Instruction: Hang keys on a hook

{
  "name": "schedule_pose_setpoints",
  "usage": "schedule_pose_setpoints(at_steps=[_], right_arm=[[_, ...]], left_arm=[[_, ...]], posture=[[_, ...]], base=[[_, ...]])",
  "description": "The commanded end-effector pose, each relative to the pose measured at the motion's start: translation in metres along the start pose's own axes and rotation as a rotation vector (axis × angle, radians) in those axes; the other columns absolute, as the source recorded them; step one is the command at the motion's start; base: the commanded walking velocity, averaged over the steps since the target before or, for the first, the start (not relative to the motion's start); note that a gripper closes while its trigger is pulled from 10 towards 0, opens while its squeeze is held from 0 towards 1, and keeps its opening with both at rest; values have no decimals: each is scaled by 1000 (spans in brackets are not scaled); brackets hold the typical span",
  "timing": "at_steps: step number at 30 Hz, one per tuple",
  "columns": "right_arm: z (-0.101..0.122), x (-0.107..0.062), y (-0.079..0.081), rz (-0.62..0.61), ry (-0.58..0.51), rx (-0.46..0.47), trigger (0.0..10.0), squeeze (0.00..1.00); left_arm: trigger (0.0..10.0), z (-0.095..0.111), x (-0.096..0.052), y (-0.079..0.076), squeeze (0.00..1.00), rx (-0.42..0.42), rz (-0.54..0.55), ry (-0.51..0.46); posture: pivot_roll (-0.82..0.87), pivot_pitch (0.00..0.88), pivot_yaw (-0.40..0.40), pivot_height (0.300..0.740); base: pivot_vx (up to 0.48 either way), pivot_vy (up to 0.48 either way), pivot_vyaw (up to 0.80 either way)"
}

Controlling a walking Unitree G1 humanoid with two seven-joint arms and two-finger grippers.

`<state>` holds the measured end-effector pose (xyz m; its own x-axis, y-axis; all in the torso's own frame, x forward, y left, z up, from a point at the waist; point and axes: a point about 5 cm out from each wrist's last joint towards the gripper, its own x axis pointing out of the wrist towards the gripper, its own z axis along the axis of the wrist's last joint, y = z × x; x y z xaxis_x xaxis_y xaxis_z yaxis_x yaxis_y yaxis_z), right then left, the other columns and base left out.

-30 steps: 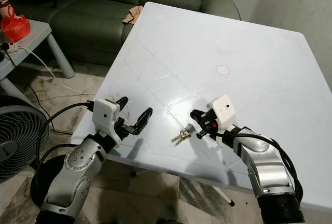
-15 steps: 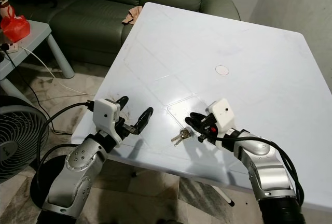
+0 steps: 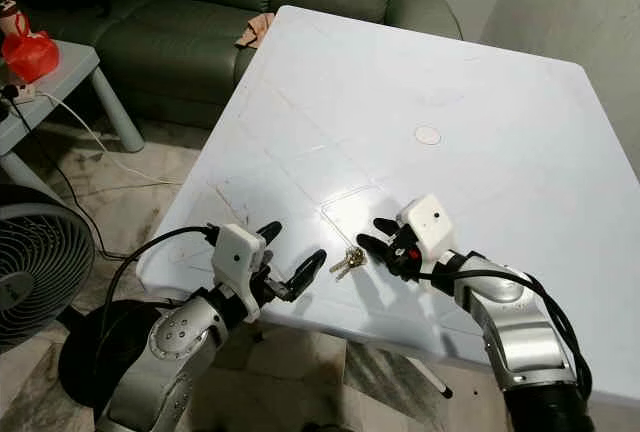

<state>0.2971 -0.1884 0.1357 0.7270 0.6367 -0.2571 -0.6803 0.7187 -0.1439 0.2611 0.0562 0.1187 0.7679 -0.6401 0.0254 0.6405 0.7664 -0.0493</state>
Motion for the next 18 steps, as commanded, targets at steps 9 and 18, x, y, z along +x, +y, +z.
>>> schedule_pose_setpoints(at_steps=[9, 18], right_arm=[[4, 0, 13, 121, 11, 9, 10000, 0], [5, 2, 16, 116, 42, 5, 10000, 0]], left_arm=[[10000, 1, -3, -7, 0, 14, -46, 14], [10000, 0, -2, -13, 0, 15, -64, 20]], posture=[[-36, 168, -77, 740], [-39, 168, -75, 740]], base=[[0, 0, 0], [0, 0, 0]])
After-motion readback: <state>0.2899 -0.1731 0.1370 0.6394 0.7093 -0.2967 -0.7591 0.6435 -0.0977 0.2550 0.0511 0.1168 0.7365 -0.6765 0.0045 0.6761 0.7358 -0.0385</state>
